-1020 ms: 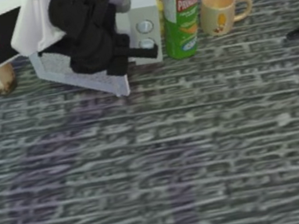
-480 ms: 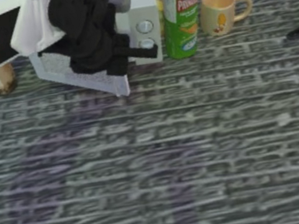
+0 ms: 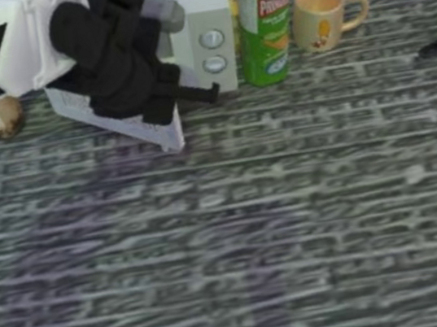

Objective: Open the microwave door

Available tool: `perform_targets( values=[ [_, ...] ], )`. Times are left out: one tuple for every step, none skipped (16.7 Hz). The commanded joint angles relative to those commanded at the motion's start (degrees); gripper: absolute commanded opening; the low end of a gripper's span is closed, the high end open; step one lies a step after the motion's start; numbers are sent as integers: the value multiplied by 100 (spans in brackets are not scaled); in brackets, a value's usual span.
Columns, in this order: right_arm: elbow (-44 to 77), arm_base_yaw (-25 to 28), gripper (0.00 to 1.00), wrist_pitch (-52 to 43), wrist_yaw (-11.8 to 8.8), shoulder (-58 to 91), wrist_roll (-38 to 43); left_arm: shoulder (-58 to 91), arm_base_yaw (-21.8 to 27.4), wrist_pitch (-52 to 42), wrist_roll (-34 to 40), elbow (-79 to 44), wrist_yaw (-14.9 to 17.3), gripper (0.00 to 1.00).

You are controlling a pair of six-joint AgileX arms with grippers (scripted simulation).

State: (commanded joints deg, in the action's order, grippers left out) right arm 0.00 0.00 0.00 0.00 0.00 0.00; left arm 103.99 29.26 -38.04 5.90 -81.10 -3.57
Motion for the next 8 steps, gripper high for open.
perform_targets(
  values=[
    [0,0,100,0,0,0,0,-73,-31,35,-106,70,58,0],
    [0,0,100,0,0,0,0,-132,-49,71,-167,98,96,0],
    [0,0,100,0,0,0,0,-148,-53,81,-180,101,104,0],
    [0,0,100,0,0,0,0,-148,-53,81,-180,101,104,0],
    [0,0,100,0,0,0,0,-148,-53,81,-180,101,104,0],
    [0,0,100,0,0,0,0,-148,-53,81,-180,101,104,0],
    [0,0,100,0,0,0,0,-148,-53,81,-180,101,104,0],
    [0,0,100,0,0,0,0,-148,-53,81,-180,101,104,0]
  ],
)
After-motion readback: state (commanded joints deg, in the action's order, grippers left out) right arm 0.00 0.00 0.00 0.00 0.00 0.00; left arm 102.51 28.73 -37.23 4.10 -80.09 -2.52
